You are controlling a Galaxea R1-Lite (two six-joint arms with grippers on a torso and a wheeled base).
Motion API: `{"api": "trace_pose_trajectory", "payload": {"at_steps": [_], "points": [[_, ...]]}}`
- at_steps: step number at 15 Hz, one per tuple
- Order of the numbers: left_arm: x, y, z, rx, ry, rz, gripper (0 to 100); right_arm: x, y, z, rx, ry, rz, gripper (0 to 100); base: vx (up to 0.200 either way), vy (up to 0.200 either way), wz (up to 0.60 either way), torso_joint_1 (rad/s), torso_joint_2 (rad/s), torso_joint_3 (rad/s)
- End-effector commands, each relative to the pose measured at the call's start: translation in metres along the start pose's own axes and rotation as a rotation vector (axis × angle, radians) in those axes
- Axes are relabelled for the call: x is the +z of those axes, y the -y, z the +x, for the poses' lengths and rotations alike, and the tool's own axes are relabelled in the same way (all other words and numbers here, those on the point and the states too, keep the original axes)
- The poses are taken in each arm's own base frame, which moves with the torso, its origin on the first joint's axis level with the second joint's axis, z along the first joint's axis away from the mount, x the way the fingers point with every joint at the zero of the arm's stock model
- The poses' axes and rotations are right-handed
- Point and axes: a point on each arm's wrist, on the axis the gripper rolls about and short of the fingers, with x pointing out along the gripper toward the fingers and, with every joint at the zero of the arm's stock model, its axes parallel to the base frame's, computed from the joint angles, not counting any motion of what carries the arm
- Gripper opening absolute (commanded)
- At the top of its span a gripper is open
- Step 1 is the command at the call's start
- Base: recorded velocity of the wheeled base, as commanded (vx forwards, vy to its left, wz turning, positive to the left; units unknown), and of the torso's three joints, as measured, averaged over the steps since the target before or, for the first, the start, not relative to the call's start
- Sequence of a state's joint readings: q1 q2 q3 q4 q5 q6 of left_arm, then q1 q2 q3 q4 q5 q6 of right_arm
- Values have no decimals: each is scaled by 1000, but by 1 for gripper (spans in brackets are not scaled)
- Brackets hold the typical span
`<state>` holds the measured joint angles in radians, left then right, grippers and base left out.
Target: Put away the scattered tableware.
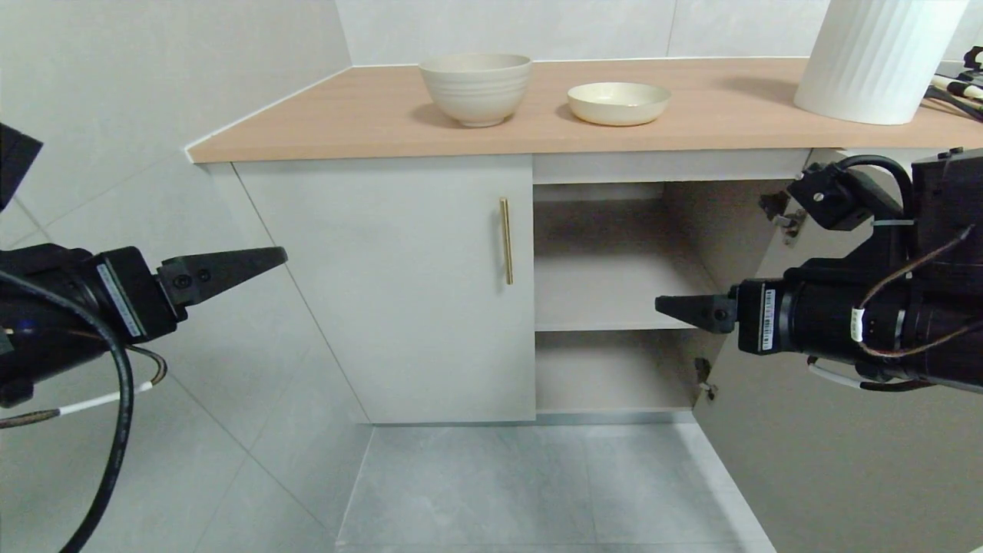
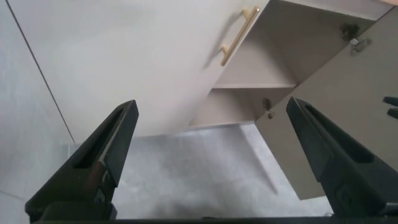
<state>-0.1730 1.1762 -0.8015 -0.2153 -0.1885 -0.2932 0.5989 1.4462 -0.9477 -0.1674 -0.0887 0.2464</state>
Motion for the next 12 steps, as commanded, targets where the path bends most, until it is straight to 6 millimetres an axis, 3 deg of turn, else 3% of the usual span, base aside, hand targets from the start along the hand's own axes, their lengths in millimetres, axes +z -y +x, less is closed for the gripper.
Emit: {"api": "trace_pose_trajectory", "payload": {"at_steps": [1, 7, 12], "points": [[-1, 0, 0, 0, -3, 0, 100, 4, 0, -9, 3, 10, 0, 100, 0, 0, 0, 0, 0, 0], [1, 2, -6, -11, 12, 4, 100, 10, -1, -22, 13, 37, 2, 100, 0, 0, 0, 0, 0, 0], [1, 2, -5, -10, 9, 3, 100, 11, -1, -28, 28, 46, 2, 100, 200, 0, 0, 0, 0, 0]]}}
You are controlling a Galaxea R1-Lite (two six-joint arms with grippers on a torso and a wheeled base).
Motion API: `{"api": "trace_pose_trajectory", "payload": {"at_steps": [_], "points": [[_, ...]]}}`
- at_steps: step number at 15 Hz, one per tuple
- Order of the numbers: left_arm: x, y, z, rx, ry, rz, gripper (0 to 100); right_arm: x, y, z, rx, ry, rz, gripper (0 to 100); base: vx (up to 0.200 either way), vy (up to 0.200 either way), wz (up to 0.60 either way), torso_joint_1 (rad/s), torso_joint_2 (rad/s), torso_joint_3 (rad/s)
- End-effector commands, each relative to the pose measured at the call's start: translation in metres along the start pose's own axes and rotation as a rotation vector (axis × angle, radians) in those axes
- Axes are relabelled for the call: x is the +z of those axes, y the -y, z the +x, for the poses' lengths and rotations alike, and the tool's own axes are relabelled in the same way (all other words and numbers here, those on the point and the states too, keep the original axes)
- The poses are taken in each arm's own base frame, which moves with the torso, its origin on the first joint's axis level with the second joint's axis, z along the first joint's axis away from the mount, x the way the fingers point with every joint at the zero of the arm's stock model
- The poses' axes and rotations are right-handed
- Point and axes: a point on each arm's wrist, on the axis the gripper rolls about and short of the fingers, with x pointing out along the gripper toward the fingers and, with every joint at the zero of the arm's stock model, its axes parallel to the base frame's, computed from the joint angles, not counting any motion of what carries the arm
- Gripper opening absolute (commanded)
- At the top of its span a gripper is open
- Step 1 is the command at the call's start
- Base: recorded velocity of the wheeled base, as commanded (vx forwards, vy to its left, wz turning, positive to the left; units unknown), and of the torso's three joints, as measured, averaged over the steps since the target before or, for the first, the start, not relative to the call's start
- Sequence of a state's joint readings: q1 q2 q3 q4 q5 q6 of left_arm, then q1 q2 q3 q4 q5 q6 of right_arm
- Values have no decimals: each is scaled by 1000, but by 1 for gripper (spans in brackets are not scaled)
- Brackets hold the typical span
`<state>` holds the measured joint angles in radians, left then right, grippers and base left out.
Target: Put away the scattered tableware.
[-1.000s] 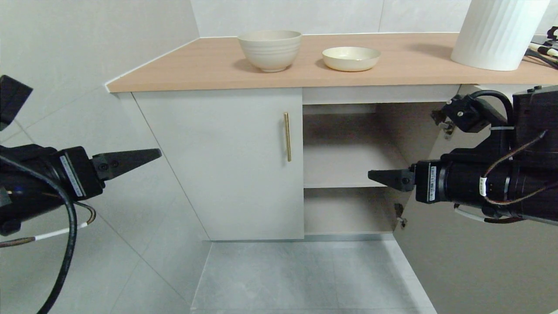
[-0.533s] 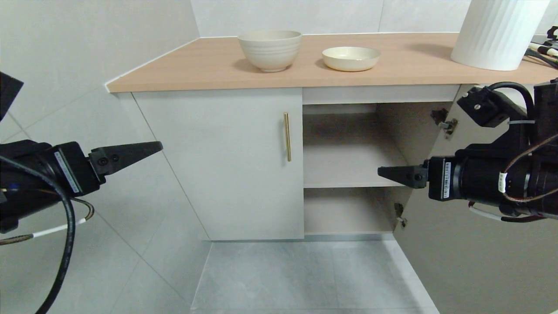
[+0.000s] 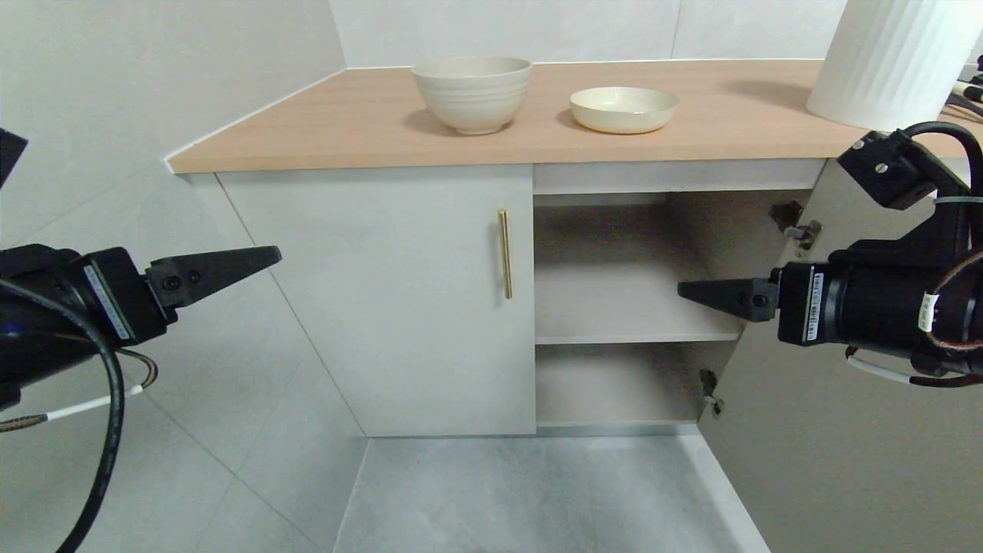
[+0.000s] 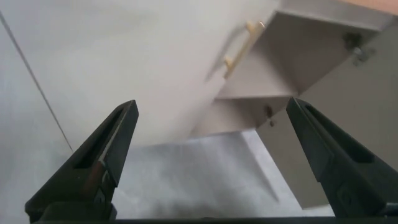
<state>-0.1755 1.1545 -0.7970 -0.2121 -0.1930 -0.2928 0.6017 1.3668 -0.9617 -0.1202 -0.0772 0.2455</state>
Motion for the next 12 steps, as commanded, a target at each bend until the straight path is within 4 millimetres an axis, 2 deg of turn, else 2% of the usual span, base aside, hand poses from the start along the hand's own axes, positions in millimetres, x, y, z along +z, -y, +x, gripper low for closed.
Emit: {"api": "trace_pose_trajectory", "payload": {"at_steps": [1, 5, 12], "points": [[0, 0, 1, 1, -2, -1, 100, 1, 0, -2, 3, 5, 0, 100, 200, 0, 0, 17, 12, 2], [-1, -1, 2, 3, -7, -2, 100, -2, -1, -3, 9, -2, -3, 100, 200, 0, 0, 7, 2, 4], [0, 0, 1, 1, -2, -5, 100, -8, 0, -9, 14, 7, -8, 100, 0, 0, 0, 0, 0, 0]]}}
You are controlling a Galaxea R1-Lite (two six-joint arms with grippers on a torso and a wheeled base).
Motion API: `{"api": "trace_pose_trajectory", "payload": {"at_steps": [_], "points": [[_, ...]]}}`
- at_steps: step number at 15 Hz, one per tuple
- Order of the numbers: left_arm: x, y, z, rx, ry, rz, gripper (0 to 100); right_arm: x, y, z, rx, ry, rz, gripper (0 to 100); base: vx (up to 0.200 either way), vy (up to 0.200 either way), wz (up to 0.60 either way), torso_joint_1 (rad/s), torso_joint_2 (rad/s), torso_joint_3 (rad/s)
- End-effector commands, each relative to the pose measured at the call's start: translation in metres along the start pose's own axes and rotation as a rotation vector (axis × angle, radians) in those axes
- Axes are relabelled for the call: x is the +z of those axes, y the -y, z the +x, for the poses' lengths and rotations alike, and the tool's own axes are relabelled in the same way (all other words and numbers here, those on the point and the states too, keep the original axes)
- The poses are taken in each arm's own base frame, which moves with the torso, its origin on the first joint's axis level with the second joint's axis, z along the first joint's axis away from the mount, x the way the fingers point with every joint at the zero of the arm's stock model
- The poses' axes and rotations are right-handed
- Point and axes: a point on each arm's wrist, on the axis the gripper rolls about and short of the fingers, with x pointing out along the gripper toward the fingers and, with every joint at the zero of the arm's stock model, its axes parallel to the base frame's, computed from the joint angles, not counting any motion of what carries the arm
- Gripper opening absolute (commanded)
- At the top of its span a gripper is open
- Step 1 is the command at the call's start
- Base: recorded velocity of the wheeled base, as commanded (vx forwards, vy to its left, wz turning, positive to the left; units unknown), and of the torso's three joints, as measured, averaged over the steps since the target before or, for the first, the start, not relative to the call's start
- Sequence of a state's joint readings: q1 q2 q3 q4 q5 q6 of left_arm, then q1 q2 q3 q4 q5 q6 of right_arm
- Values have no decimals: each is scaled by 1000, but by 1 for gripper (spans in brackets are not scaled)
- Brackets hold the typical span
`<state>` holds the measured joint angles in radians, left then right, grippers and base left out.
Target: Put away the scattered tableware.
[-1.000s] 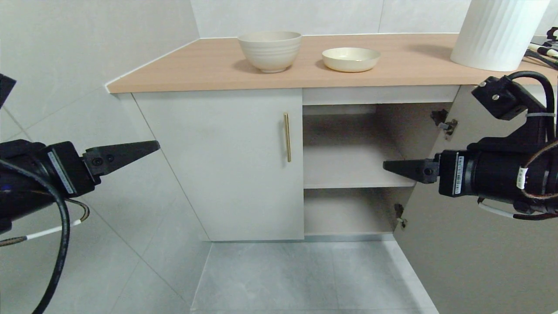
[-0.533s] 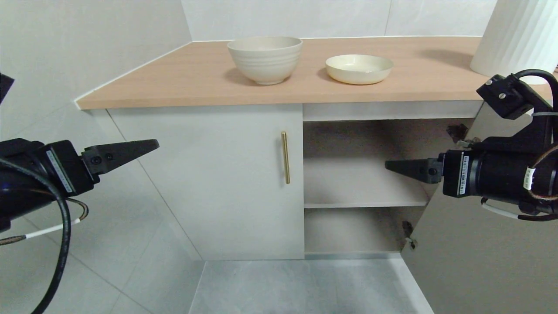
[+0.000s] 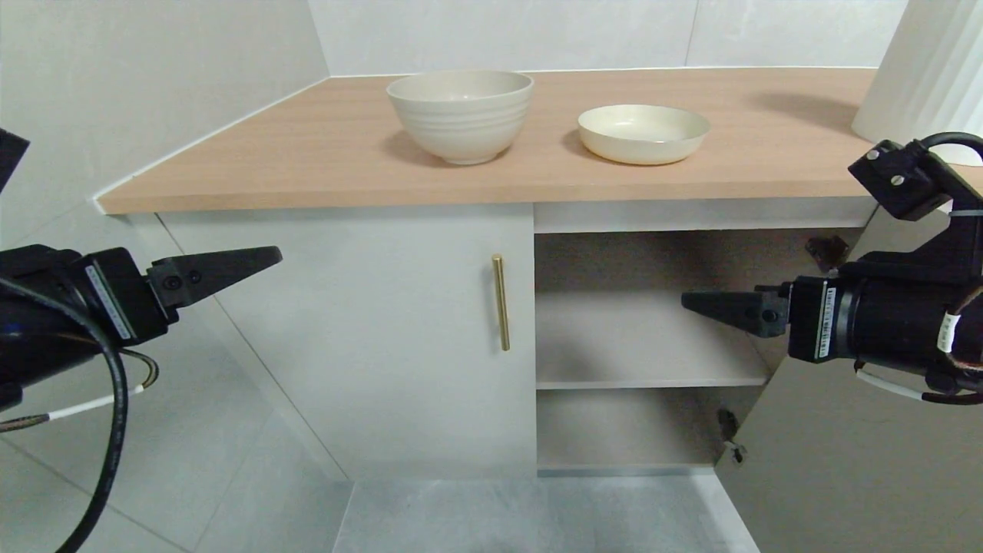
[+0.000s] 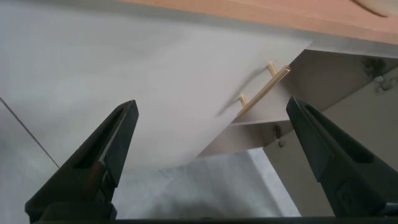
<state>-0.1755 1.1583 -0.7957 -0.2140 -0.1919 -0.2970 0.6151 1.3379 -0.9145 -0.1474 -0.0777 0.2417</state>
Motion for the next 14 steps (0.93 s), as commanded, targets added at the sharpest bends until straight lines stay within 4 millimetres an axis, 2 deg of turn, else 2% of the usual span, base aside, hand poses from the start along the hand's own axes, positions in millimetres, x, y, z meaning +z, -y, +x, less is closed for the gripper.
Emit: {"api": "trace_pose_trajectory", "payload": {"at_steps": [1, 6, 10, 14], "points": [[0, 0, 0, 0, 1, 0, 100, -3, 1, -1, 2, 15, 1, 100, 0, 0, 0, 0, 0, 0], [0, 0, 0, 1, 0, -1, 100, -7, 2, 6, 9, 68, -33, 100, 0, 0, 0, 0, 0, 0], [0, 0, 1, 0, -3, -1, 100, -8, 3, 7, 8, 64, -39, 100, 0, 0, 0, 127, -184, -191], [-1, 0, 2, 0, -7, -2, 100, -9, 3, 9, 3, 58, -39, 100, 0, 0, 0, 138, -552, -260]]}}
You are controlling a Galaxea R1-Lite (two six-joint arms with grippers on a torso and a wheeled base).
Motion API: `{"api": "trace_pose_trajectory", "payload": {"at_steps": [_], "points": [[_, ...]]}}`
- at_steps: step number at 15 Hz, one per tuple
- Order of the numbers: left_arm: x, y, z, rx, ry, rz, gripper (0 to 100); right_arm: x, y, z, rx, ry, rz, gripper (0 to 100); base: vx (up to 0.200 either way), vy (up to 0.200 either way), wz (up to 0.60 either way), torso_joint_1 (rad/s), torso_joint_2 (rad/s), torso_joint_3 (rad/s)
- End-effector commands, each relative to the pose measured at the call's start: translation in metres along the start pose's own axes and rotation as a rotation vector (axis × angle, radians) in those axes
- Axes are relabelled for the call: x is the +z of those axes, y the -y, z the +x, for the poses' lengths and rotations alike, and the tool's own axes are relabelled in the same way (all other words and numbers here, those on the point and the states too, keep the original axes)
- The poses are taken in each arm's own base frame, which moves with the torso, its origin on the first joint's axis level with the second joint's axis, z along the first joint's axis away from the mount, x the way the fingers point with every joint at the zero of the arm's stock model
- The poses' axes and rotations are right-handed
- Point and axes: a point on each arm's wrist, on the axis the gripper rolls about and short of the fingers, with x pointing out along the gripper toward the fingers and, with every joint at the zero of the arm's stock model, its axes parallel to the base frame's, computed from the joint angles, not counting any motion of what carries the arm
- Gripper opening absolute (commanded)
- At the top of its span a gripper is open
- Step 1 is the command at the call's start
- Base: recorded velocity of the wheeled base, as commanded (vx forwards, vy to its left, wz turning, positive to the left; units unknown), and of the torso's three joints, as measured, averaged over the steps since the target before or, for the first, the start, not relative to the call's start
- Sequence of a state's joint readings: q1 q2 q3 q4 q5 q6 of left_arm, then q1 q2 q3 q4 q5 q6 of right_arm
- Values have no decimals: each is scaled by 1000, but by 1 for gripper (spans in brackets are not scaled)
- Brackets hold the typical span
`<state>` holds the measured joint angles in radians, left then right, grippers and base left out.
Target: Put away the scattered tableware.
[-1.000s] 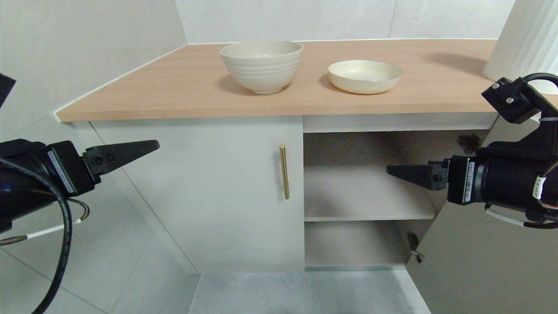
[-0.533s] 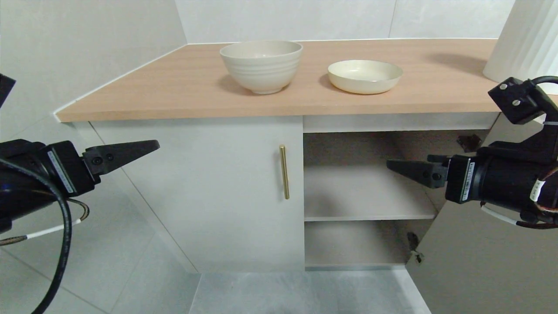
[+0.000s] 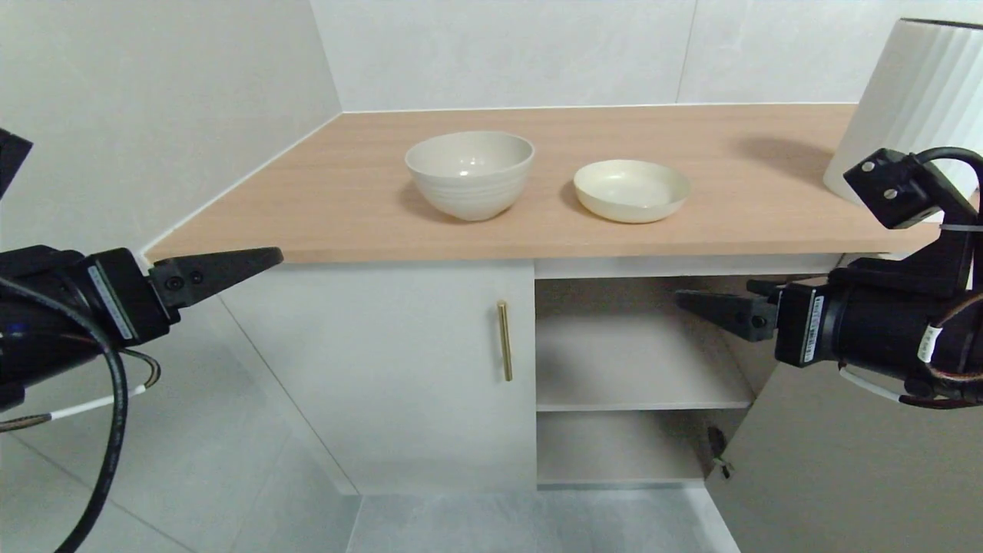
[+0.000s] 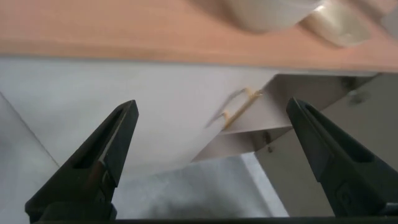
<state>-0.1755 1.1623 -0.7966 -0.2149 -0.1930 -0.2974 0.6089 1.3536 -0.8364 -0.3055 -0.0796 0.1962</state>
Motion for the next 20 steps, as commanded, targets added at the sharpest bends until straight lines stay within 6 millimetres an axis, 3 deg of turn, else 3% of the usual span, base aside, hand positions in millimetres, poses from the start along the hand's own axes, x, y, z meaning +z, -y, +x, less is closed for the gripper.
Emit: {"api": "trace_pose_trajectory", "payload": {"at_steps": [1, 9, 14, 17, 20], "points": [[-1, 0, 1, 0, -4, -1, 100, -1, 0, 2, -5, -7, 0, 100, 0, 0, 0, 32, -515, -256], [-4, -3, 10, 7, -32, -6, 100, -2, 5, 11, -24, 3, 5, 100, 0, 0, 0, 270, -481, -255], [3, -3, 40, -76, -84, -11, 100, -2, 22, 38, -78, 50, -25, 100, 0, 0, 0, 161, -327, -171], [31, -3, 103, -122, -87, -9, 100, 25, 43, 92, -179, 56, -47, 100, 0, 0, 0, 12, -19, -12], [27, 7, 133, -11, -166, -6, 100, 34, 45, 103, -241, -35, 47, 100, 0, 0, 0, 0, 0, 0]]}}
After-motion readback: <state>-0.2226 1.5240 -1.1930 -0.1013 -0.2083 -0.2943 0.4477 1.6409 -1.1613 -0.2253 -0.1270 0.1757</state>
